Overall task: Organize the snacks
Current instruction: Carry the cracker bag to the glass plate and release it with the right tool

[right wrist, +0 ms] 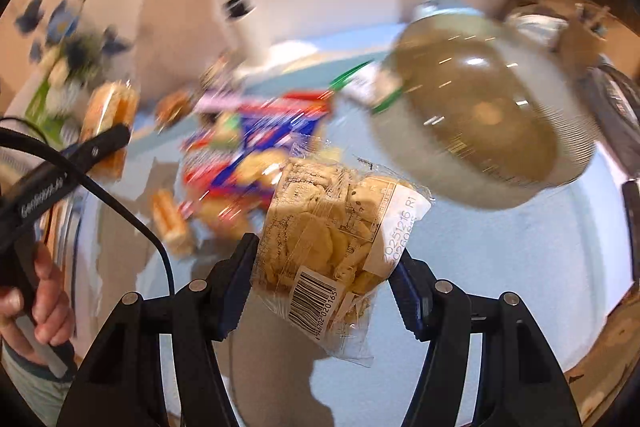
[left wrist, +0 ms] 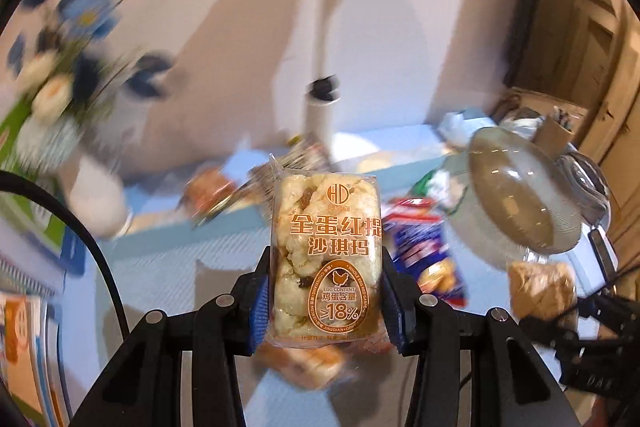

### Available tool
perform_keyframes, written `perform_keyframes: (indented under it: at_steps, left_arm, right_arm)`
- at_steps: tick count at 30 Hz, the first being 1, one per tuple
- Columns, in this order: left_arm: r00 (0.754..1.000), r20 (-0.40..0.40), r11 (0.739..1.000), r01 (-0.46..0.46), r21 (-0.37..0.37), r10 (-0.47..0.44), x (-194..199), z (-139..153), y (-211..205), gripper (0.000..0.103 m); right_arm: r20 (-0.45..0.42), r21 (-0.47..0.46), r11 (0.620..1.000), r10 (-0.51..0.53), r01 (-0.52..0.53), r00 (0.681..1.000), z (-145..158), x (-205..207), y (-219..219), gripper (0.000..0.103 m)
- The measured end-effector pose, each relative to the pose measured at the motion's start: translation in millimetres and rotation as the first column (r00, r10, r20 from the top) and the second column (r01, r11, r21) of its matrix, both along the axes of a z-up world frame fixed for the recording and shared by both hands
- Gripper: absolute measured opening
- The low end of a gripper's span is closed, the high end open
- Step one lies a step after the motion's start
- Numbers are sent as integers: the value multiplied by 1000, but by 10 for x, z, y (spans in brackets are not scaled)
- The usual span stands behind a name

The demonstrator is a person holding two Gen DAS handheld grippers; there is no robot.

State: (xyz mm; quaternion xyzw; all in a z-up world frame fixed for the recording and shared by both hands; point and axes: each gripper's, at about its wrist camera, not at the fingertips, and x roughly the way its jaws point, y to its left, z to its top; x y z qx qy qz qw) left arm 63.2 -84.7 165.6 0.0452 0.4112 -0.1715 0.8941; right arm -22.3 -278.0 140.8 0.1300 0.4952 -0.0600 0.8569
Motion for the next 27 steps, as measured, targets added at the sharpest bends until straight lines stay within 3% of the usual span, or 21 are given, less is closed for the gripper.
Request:
perform_keyframes:
  at_steps: [7,16,21,24,25,27]
  left_arm:
    - [993,4,992,117,-55,-117,163,145,-970,45]
    - [975,-57,974,209,-88,-215,389,-1,-1923,45]
    - [969,-91,971,223,-83,-231,424,-136,-2223,45]
    - [970,-80,973,229,-19,-230,422,-196,-2397,45]
    - [971,-60,973,231,12,-230,408,-201,-2450,50]
    - [975,-25,975,220,43,-219,400,-205,-2523,71]
  right_arm:
    - [10,-12,993,-120,120,993,204,13,-843,62]
    - [-35,-17,985,-174,174,984,156,74,-1625,62]
    - [-64,-9,988,-156,156,986,73,163,-1796,62]
    - [-85,-10,990,-144,144,986,36,226,-1868,64]
    - [-89,-9,990,-141,141,986,25,243,-1896,64]
    - [-87,-7,990,-139,139,986,20,254,-1951,65]
